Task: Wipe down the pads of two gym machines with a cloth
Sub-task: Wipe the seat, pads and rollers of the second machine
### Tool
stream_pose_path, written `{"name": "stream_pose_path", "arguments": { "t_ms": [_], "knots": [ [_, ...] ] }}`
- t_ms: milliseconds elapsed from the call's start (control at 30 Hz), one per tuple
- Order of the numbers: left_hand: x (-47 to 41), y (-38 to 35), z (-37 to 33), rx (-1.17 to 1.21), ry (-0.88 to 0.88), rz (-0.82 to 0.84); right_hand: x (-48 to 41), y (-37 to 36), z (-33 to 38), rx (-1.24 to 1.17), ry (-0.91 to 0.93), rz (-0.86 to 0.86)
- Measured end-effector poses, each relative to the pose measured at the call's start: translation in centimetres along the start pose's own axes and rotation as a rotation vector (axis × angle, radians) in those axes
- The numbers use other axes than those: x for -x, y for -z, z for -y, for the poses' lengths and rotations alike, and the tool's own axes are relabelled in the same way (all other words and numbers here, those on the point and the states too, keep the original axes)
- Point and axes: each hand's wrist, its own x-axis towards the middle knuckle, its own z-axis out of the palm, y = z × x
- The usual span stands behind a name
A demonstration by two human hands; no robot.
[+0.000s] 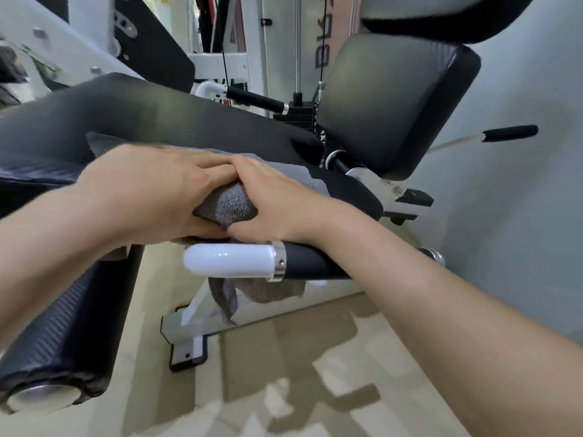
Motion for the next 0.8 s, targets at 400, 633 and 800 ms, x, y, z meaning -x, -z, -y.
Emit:
{"name": "stream_pose_path", "arguments": {
  "t_ms": [400, 633, 800],
  "knots": [
    [2.1, 0.1, -0.2, -0.162, 0.098, -0.123, 1.7, 1.5, 0.2, -0.07, 0.017, 0.037],
    [8.0, 1.3, 3.6, -0.285, 0.13, -0.197, 0.4, 1.3, 5.4, 0.011, 0.074, -0.039],
    [12.1, 1.2, 6.3, -0.316, 0.138, -0.305, -2.5, -2.2, 11.8, 0.274, 0.223, -0.096]
  ]
}}
